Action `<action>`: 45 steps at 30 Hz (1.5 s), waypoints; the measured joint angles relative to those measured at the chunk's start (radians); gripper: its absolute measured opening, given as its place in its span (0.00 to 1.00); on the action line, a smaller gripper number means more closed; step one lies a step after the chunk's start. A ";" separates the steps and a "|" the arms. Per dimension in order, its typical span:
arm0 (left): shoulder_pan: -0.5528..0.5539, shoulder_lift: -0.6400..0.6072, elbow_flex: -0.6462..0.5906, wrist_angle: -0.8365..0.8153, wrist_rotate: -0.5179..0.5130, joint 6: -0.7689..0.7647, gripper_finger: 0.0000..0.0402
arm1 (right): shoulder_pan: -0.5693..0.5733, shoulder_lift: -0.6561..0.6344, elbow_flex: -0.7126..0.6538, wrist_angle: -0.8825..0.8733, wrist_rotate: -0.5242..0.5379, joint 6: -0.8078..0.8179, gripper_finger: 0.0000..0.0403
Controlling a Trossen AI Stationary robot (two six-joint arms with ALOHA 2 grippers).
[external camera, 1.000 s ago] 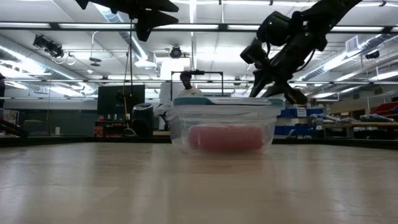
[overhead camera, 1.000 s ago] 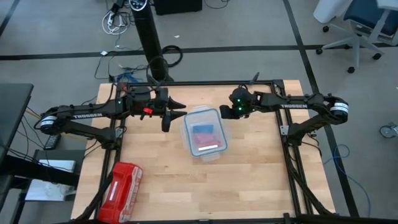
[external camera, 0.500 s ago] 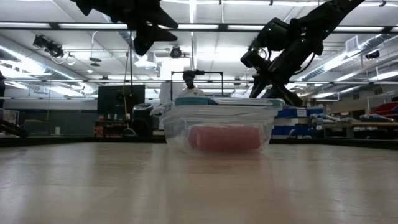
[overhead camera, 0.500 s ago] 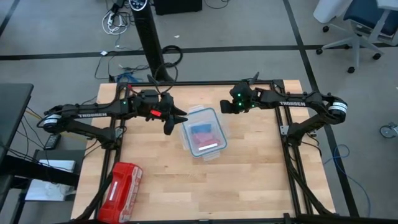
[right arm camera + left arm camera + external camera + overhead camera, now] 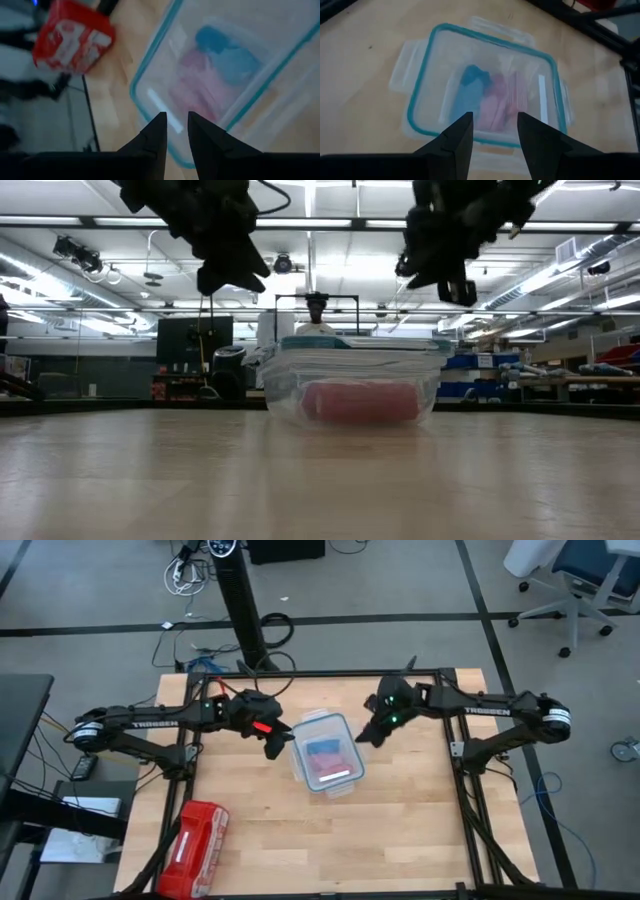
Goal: Roll bandage
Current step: Close the lid of the tupperware
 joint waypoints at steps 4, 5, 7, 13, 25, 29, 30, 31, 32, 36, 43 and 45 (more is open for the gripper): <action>0.019 0.011 0.000 0.005 -0.008 -0.079 0.39 | 0.121 -0.013 0.054 -0.113 0.095 -0.067 0.19; 0.026 0.014 0.000 0.008 -0.010 -0.096 0.39 | 0.146 -0.013 0.060 -0.141 0.105 -0.075 0.19; 0.042 0.021 0.000 0.000 -0.009 -0.125 0.39 | 0.195 -0.012 0.060 -0.170 0.109 -0.079 0.18; 0.082 0.037 0.000 0.016 0.005 -0.142 0.39 | 0.319 -0.007 0.060 -0.235 0.152 -0.072 0.15; 0.111 0.050 0.000 0.012 -0.004 -0.159 0.39 | 0.390 0.122 0.051 -0.262 0.194 -0.048 0.11; 0.112 0.050 0.000 0.014 0.025 -0.163 0.39 | 0.387 0.171 0.051 -0.253 0.197 -0.051 0.11; 0.112 0.050 0.000 0.013 0.030 -0.163 0.39 | 0.385 0.182 0.051 -0.241 0.197 -0.048 0.11; 0.111 0.050 0.000 0.013 0.038 -0.164 0.39 | 0.385 0.193 0.051 -0.231 0.197 -0.047 0.11; 0.112 0.050 0.000 0.013 0.048 -0.171 0.39 | 0.384 0.204 0.051 -0.221 0.197 -0.047 0.11; 0.111 0.050 0.000 0.016 0.067 -0.193 0.39 | 0.368 0.246 0.051 -0.219 0.228 -0.046 0.11; 0.111 0.050 0.000 0.015 0.139 -0.199 0.39 | 0.290 0.261 0.051 -0.232 0.290 -0.070 0.10; 0.111 0.050 0.000 0.015 0.150 -0.208 0.39 | 0.264 0.257 0.051 -0.236 0.304 -0.100 0.09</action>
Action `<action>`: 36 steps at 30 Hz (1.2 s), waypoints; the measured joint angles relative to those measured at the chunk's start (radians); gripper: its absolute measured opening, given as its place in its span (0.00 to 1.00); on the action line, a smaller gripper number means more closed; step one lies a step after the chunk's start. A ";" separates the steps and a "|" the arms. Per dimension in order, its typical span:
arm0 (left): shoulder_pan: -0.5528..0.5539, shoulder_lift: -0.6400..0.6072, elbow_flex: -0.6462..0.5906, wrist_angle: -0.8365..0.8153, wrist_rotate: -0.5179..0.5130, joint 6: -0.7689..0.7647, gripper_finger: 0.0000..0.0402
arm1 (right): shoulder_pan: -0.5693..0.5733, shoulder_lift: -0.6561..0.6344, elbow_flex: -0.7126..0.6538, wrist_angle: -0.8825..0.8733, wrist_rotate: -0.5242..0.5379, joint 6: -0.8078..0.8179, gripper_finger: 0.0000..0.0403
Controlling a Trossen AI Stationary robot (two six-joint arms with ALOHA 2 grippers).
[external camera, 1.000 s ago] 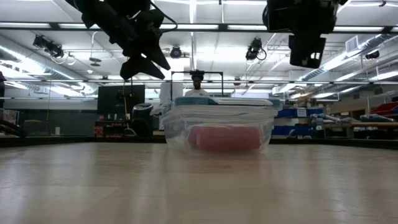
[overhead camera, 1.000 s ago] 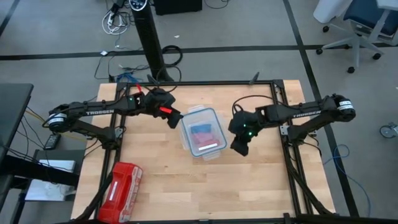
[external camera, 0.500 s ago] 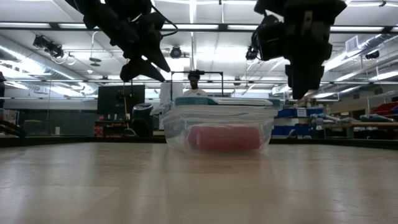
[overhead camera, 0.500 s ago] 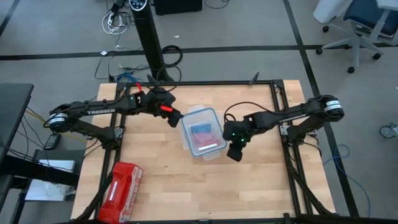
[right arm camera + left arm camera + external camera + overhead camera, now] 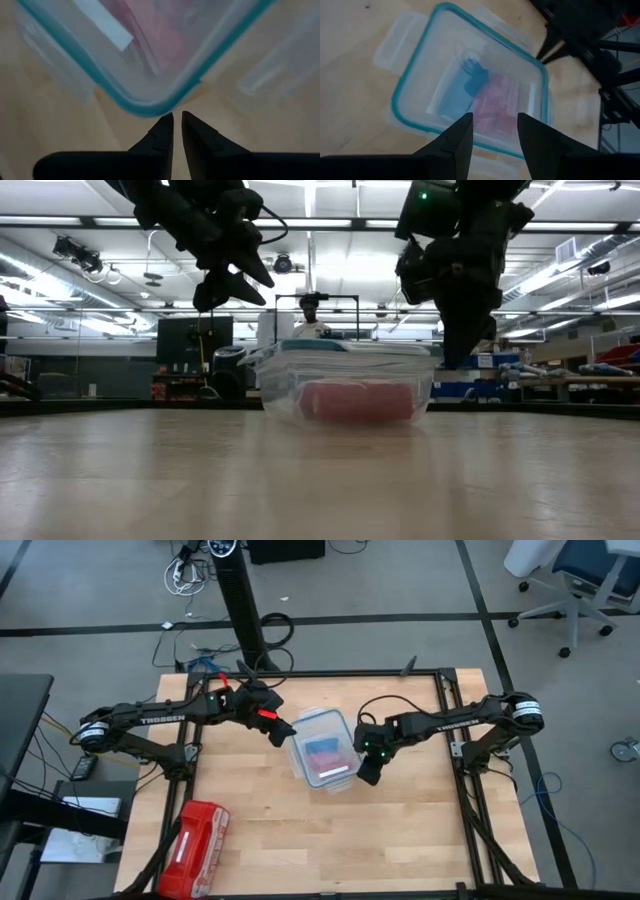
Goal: Roll bandage
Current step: Close the lid of the tupperware
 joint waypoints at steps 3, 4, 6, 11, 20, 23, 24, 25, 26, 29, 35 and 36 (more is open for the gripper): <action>0.000 0.000 0.000 0.000 0.006 -0.001 0.39 | -0.040 0.000 0.000 -0.003 0.003 -0.044 0.08; 0.000 0.000 0.000 0.000 0.013 -0.001 0.39 | -0.052 0.000 0.000 -0.003 0.000 -0.056 0.08; 0.000 0.000 0.000 0.001 0.030 0.000 0.39 | -0.071 0.000 0.000 -0.009 -0.013 -0.072 0.08; 0.000 0.000 0.000 -0.001 0.061 0.024 0.39 | -0.097 -0.027 0.000 -0.083 -0.025 -0.076 0.06; 0.000 0.000 0.000 0.033 0.115 0.149 0.39 | -0.145 -0.059 0.000 -0.042 0.026 -0.176 0.05; 0.000 0.004 0.000 0.042 0.108 0.182 0.39 | -0.181 -0.059 0.000 0.009 0.041 -0.191 0.05; 0.000 0.008 0.000 0.051 0.108 0.184 0.39 | -0.196 -0.059 0.000 0.022 0.040 -0.191 0.05; 0.000 0.013 0.000 0.053 0.107 0.185 0.39 | -0.211 -0.059 0.000 0.028 0.035 -0.189 0.05; 0.000 0.022 0.000 0.053 0.107 0.185 0.39 | -0.224 -0.059 0.000 0.026 0.021 -0.178 0.05; 0.000 0.041 0.000 0.060 0.123 0.182 0.39 | -0.251 -0.065 0.005 -0.036 -0.058 -0.133 0.05; 0.000 0.079 0.000 0.061 0.080 0.164 0.39 | -0.207 -0.108 0.066 -0.016 -0.121 -0.170 0.05; 0.000 0.087 0.000 0.061 0.071 0.178 0.39 | -0.198 -0.109 0.082 -0.002 -0.119 -0.179 0.05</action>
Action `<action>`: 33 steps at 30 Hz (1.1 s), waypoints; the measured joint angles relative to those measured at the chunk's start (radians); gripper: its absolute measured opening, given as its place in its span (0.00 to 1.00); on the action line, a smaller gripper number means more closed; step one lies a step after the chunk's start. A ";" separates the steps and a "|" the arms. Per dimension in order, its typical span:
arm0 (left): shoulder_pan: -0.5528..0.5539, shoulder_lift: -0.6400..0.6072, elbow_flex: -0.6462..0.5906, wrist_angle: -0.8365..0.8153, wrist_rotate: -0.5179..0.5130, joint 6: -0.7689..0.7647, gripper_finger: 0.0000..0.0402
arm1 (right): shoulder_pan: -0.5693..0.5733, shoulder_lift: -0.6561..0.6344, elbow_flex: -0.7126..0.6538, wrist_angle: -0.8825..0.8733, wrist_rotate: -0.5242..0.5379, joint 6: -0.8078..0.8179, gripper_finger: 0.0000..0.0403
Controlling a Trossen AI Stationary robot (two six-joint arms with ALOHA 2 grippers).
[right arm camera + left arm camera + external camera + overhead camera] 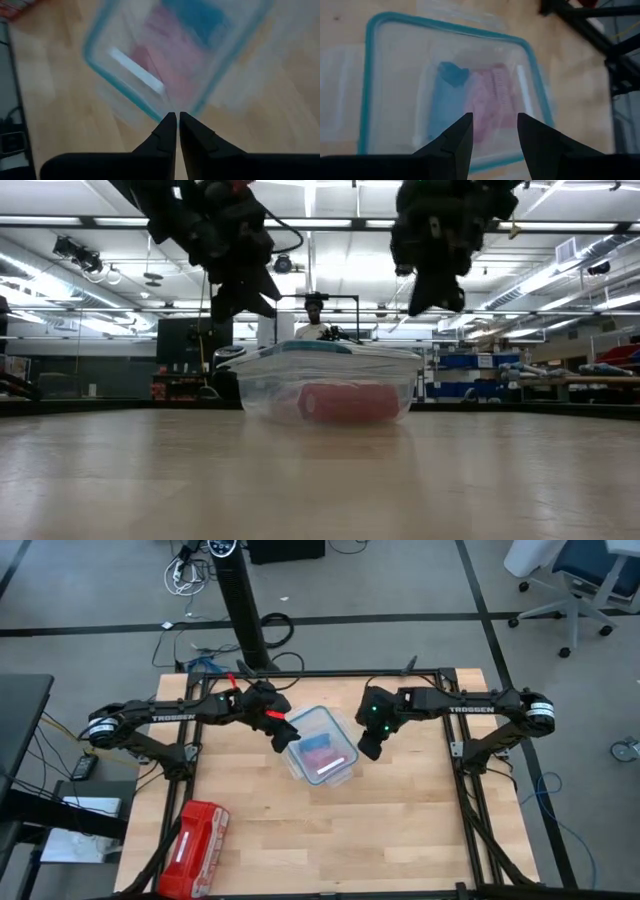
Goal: Roll bandage
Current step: Close the lid of the tupperware
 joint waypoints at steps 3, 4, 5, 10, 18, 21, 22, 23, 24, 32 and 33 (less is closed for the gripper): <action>0.000 0.037 0.000 -0.004 -0.008 0.047 0.39 | 0.017 0.009 0.024 0.055 0.006 -0.002 0.05; 0.000 0.052 0.000 -0.003 -0.007 0.056 0.39 | 0.020 0.018 0.030 0.076 0.005 0.006 0.05; 0.000 0.066 0.000 -0.004 -0.008 0.057 0.39 | 0.022 0.028 0.034 0.075 0.003 0.017 0.05; 0.000 0.113 0.000 -0.002 -0.049 0.068 0.39 | 0.023 0.105 0.050 0.086 -0.009 0.018 0.05; 0.000 0.175 0.001 -0.053 -0.033 0.111 0.39 | 0.022 0.248 0.054 0.090 -0.020 -0.023 0.05; -0.012 0.178 0.003 -0.054 -0.039 0.115 0.39 | 0.022 0.258 0.056 0.084 -0.041 -0.024 0.05; -0.018 0.178 0.003 -0.054 -0.053 0.121 0.39 | 0.023 0.258 0.056 0.081 -0.037 -0.030 0.05; -0.025 0.178 0.003 -0.055 -0.068 0.137 0.39 | 0.023 0.256 0.055 0.080 -0.032 -0.036 0.05; -0.031 0.178 0.003 -0.055 -0.078 0.149 0.39 | 0.023 0.253 0.055 0.076 -0.030 -0.043 0.04; -0.040 0.156 0.022 -0.079 -0.053 0.176 0.39 | 0.009 0.211 0.110 0.035 -0.036 -0.066 0.00; -0.040 0.155 0.038 -0.076 -0.045 0.186 0.39 | 0.010 0.199 0.128 0.033 -0.033 -0.077 0.01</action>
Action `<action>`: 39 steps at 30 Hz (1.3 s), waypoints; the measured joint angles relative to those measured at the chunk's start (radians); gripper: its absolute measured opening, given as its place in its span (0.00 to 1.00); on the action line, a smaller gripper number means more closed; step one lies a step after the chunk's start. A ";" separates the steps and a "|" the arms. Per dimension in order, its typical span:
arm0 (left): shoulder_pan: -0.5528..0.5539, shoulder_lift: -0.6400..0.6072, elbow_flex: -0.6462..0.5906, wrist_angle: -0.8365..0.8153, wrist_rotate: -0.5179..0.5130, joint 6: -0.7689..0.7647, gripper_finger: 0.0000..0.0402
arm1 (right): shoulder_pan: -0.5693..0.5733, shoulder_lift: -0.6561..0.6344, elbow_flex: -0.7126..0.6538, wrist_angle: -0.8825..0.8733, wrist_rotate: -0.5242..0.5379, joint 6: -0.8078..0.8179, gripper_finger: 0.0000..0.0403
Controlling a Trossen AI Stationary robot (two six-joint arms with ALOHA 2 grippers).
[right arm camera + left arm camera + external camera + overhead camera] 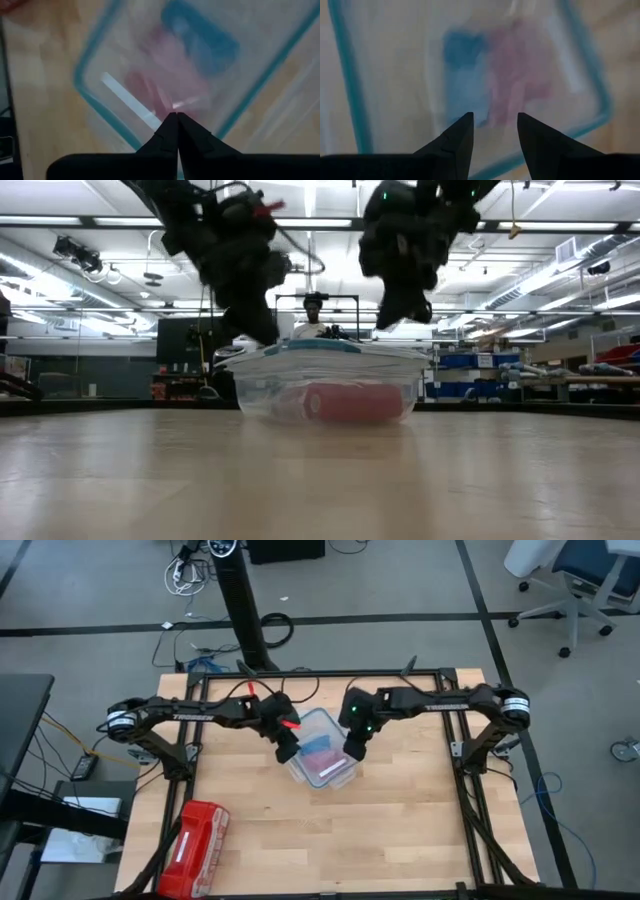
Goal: Roll bandage
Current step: Close the lid of the tupperware
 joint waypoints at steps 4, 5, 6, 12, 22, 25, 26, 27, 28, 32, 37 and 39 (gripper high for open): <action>0.000 -0.028 0.058 0.017 0.032 0.006 0.39 | 0.005 -0.002 0.039 -0.026 0.002 -0.031 0.02; 0.000 -0.040 0.073 0.031 0.033 0.007 0.39 | 0.006 -0.002 0.047 -0.036 0.002 -0.032 0.02; 0.000 -0.053 0.084 0.034 0.033 0.007 0.39 | 0.007 -0.003 0.055 -0.041 -0.003 -0.031 0.02; 0.000 -0.201 0.128 0.196 -0.091 -0.020 0.39 | 0.000 -0.017 0.058 -0.035 0.003 -0.006 0.01; 0.000 -0.483 -0.165 0.576 -0.358 -0.116 0.39 | -0.041 -0.072 0.059 -0.027 -0.042 0.053 0.02; 0.000 -0.543 -0.332 0.729 -0.405 -0.187 0.39 | -0.046 -0.084 0.059 -0.020 -0.058 0.066 0.01; -0.001 -0.549 -0.375 0.785 -0.415 -0.199 0.39 | -0.047 -0.087 0.059 -0.014 -0.061 0.072 0.01; -0.001 -0.564 -0.419 0.802 -0.414 -0.208 0.39 | -0.047 -0.088 0.059 -0.006 -0.066 0.080 0.01; 0.000 -0.573 -0.458 0.798 -0.409 -0.214 0.39 | -0.047 -0.088 0.059 -0.006 -0.073 0.083 0.01; 0.000 -0.573 -0.532 0.822 -0.399 -0.233 0.39 | -0.049 -0.086 0.059 0.000 -0.137 0.103 0.01; 0.001 -0.563 -0.499 0.812 -0.269 -0.161 0.39 | -0.061 -0.085 0.059 0.074 -0.266 0.303 0.02; 0.001 -0.551 -0.473 0.757 -0.217 -0.141 0.39 | -0.066 -0.084 0.059 0.120 -0.339 0.364 0.02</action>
